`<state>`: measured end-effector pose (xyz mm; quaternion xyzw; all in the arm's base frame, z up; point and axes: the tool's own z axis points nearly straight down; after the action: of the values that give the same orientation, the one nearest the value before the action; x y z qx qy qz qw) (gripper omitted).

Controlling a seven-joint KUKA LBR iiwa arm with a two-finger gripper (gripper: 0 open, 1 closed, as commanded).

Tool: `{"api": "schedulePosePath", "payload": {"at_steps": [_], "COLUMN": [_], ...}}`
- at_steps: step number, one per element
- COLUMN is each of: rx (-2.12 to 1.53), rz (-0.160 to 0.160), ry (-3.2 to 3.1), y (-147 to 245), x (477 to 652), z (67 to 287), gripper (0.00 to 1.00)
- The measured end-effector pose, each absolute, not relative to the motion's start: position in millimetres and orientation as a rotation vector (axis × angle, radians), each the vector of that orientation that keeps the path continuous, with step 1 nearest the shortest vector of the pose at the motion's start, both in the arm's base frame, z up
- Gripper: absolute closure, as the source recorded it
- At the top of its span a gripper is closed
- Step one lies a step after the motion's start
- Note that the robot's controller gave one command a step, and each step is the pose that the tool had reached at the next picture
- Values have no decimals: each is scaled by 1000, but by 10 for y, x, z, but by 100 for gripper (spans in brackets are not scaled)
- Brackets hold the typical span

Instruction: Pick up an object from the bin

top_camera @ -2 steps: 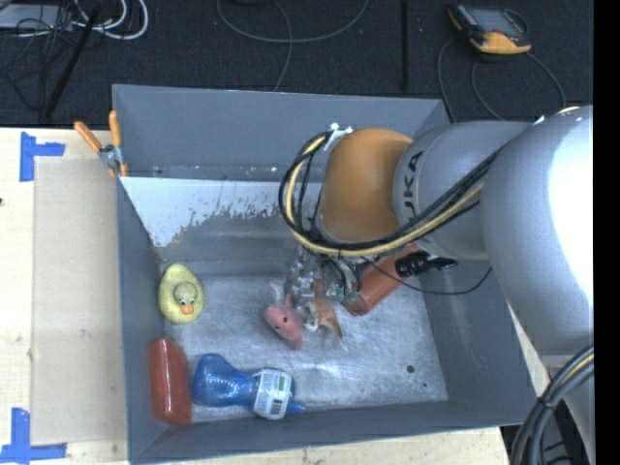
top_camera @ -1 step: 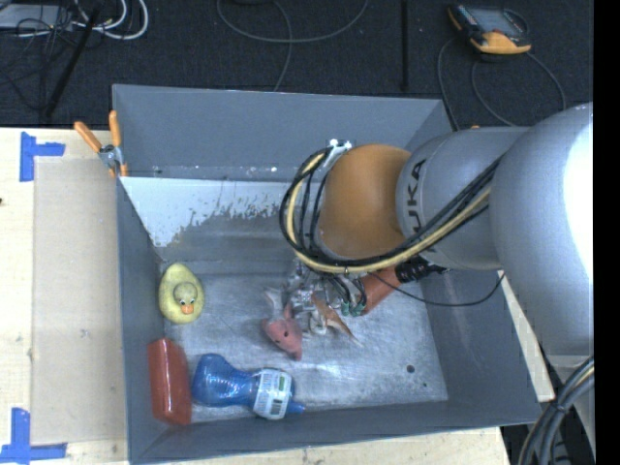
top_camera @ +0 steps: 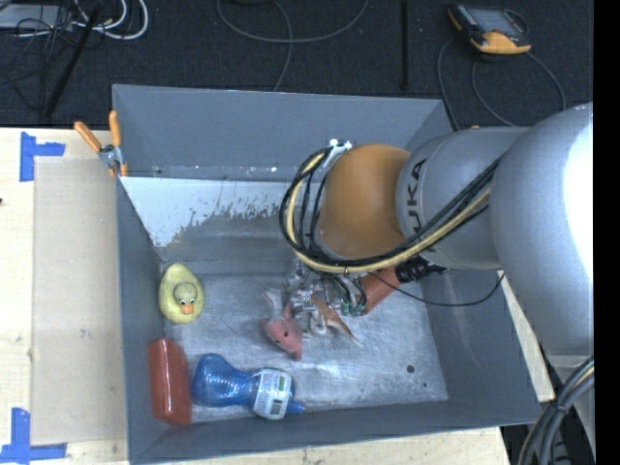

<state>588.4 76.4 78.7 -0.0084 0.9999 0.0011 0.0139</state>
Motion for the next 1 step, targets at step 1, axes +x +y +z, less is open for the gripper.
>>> {"api": "schedulePosePath", "payload": {"at_steps": [1], "rx": [-47], "rz": [1], "ry": [3140], "y": [1282], "x": [6027], "z": [1549], "gripper": [100]}}
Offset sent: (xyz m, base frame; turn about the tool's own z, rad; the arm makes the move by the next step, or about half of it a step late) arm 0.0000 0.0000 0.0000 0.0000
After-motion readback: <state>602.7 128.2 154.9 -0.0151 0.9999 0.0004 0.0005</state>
